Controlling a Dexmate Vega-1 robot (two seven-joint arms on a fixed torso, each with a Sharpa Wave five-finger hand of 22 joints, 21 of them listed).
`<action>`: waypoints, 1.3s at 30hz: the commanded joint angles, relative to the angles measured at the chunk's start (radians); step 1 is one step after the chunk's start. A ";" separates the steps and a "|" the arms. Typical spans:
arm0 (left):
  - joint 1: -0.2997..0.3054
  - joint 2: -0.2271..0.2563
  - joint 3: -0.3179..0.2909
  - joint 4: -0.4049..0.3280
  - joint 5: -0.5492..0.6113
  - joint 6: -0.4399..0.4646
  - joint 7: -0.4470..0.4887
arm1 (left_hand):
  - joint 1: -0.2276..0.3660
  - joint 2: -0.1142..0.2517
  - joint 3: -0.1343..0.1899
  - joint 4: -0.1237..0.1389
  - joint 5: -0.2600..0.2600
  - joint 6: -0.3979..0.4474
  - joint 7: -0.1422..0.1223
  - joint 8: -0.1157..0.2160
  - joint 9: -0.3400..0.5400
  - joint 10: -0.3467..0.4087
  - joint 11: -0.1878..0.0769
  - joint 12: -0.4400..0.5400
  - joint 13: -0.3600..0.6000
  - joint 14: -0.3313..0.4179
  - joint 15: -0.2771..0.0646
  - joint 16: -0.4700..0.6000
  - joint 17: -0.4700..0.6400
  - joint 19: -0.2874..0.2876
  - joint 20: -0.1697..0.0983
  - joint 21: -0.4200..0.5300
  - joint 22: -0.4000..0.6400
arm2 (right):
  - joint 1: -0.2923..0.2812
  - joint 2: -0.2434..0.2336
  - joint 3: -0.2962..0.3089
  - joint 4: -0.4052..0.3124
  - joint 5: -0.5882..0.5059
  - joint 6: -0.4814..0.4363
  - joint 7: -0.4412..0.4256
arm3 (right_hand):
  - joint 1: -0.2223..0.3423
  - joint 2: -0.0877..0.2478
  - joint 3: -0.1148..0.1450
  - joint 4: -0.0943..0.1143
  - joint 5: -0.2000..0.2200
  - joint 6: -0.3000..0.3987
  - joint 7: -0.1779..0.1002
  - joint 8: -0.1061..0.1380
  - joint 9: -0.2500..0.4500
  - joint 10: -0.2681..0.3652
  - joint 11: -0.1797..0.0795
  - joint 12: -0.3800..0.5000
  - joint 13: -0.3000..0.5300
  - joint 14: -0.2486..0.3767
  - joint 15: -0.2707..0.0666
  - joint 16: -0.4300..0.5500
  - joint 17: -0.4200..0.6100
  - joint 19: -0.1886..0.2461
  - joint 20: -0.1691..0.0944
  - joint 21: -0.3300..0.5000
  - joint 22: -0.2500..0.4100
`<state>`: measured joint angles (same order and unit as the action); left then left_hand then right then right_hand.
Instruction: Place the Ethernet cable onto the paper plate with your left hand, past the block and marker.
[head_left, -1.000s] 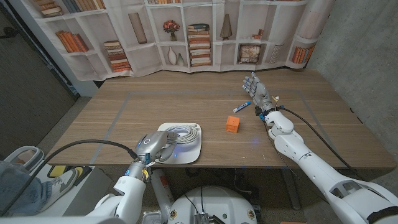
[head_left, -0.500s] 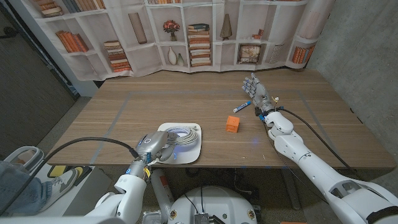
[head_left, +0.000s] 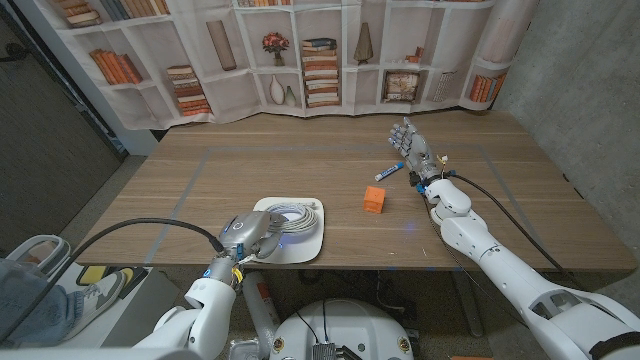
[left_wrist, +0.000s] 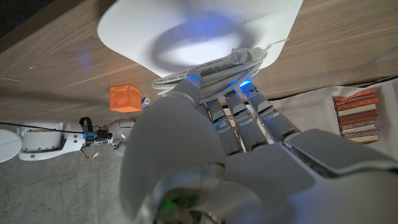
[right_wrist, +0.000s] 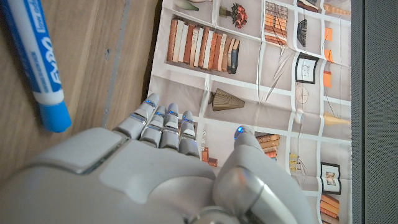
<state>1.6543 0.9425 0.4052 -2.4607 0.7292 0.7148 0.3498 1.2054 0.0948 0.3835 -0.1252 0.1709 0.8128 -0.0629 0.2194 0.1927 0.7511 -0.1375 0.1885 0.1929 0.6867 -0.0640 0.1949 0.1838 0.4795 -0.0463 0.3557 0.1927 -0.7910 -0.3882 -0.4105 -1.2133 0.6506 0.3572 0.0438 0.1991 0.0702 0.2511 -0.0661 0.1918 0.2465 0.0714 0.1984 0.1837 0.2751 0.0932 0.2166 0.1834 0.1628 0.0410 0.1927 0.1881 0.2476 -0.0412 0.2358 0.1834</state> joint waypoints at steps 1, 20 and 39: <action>-0.040 0.011 0.021 0.028 -0.048 -0.009 -0.014 | -0.002 0.006 0.005 0.000 0.004 -0.002 -0.004 0.002 0.004 -0.008 0.000 0.000 0.002 -0.003 -0.107 -0.003 0.004 -0.001 -0.024 0.001 0.003 | -0.005 -0.004 0.001 -0.012 -0.005 -0.002 -0.012 | 0.011 0.002 0.000 -0.007 -0.004 0.009 0.000 -0.002 0.005 0.007 0.001 0.002 0.005 0.009 0.002 0.002 0.004 0.008 -0.001 -0.002 0.005; -0.090 0.022 0.068 0.034 -0.082 0.015 -0.030 | -0.008 0.004 0.006 0.002 0.003 -0.008 -0.001 -0.001 0.004 -0.020 0.000 -0.002 0.002 -0.012 -0.105 -0.004 0.004 -0.006 -0.024 0.000 0.003 | 0.003 0.000 0.000 0.008 0.001 -0.002 0.000 | 0.011 0.003 0.001 -0.008 -0.004 0.010 -0.001 -0.002 0.005 0.008 0.001 0.002 0.005 0.009 0.003 0.001 0.004 0.011 -0.001 -0.004 0.005; -0.131 0.046 0.092 0.046 -0.150 0.011 -0.044 | -0.018 -0.002 0.003 0.006 0.003 -0.016 -0.002 -0.005 0.004 -0.030 -0.001 -0.002 0.002 -0.035 -0.091 -0.008 0.004 -0.036 -0.017 -0.010 0.002 | 0.001 0.000 0.002 0.015 0.004 -0.007 -0.001 | 0.010 0.004 0.001 -0.009 -0.005 0.010 -0.001 -0.002 0.005 0.011 0.003 0.002 0.005 0.012 0.003 0.001 0.004 0.013 0.000 -0.006 0.005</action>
<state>1.5463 0.9751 0.4824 -2.4223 0.6236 0.7306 0.3145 1.1958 0.0934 0.3833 -0.1254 0.1710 0.8019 -0.0664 0.2196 0.1929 0.7277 -0.1359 0.1886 0.1929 0.6577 -0.0638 0.1870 0.1839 0.4472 -0.0428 0.3473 0.1932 -0.7880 -0.3882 -0.4097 -1.2016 0.6526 0.3533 0.0435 0.1992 0.0702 0.2468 -0.0703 0.1918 0.2465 0.0715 0.1984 0.1837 0.2788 0.0969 0.2166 0.1834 0.1646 0.0428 0.1927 0.1881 0.2530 -0.0356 0.2358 0.1834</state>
